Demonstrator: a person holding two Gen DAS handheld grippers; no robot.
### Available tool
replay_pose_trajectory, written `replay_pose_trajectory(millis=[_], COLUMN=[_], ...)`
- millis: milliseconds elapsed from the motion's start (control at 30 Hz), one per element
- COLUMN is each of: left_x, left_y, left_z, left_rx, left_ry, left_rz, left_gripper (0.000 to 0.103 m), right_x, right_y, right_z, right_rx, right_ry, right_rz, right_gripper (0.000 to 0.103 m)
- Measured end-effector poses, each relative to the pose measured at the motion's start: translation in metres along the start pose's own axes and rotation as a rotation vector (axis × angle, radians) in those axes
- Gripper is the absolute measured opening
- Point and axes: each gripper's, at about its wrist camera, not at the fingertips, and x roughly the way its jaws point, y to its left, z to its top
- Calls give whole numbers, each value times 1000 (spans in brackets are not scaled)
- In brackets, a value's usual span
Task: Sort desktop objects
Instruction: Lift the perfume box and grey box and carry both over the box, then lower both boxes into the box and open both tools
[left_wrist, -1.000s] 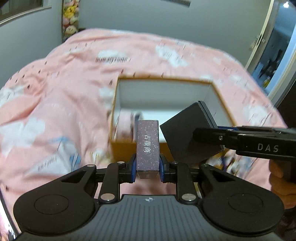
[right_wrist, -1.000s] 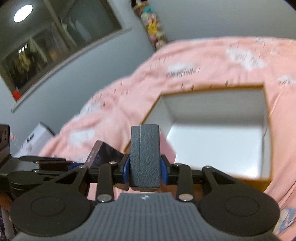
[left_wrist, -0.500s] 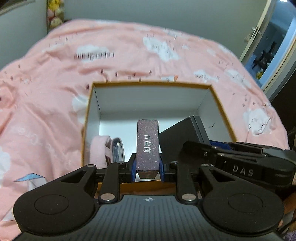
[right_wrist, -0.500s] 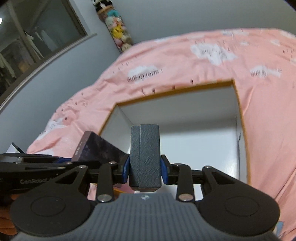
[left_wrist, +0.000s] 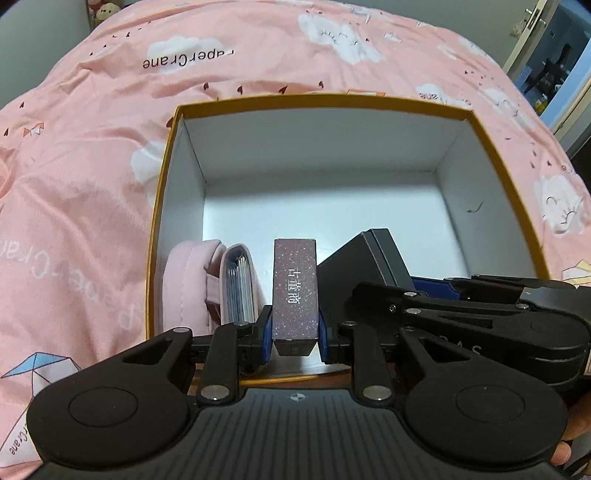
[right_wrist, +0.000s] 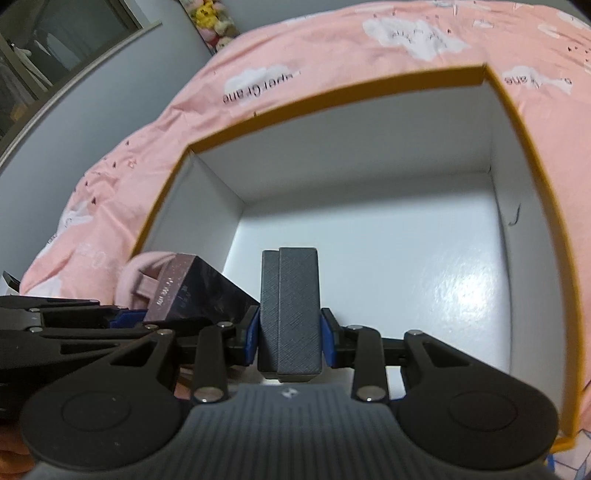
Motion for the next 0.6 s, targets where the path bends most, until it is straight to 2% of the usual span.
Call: replay_pose_trajectory(millis=[367,600], left_x=[-5,-35], left_y=[8,17], left_z=[-4,-12], left_rx=[16,9], left_ry=[-26,-119], left_rz=[-56,-79], left_gripper=[30,30], right_x=[18,20], right_y=[1,3], right_z=[0,2], right_rx=[31,55], right_ry=[59,86], right_rz=[15,29], right_gripper=[35,38])
